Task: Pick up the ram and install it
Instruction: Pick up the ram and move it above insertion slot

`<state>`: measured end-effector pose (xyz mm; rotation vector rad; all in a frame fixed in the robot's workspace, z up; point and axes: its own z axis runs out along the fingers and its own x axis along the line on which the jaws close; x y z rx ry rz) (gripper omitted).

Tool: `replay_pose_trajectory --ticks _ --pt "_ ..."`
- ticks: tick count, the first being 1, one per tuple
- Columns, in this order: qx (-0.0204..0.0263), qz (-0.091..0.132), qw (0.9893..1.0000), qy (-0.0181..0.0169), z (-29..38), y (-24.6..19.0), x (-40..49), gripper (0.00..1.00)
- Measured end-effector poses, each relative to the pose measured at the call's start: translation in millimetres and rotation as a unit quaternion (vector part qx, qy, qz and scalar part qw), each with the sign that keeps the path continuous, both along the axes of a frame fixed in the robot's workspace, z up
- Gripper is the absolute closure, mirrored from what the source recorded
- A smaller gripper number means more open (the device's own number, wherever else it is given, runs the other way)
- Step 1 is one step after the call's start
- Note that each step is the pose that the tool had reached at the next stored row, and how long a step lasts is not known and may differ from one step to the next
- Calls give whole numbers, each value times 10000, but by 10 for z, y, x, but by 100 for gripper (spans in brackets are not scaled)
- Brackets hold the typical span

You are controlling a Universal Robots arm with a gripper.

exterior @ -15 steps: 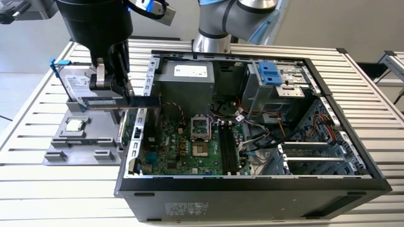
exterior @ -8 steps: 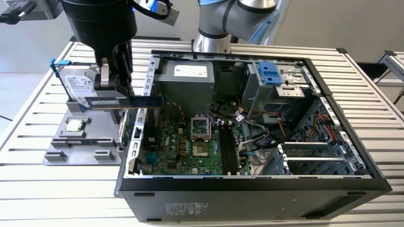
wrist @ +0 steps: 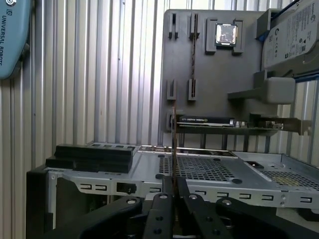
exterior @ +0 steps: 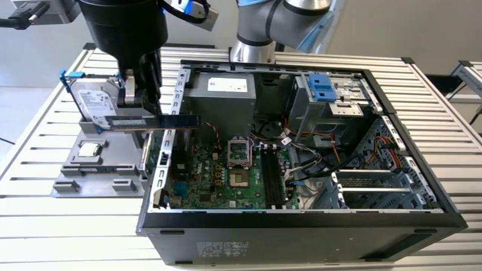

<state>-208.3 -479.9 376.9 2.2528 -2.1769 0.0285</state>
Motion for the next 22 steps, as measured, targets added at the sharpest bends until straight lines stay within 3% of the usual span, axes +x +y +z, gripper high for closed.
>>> replay_pose_trajectory --ticks 22 --pt "0 0 10000 0 0 0 107 100"
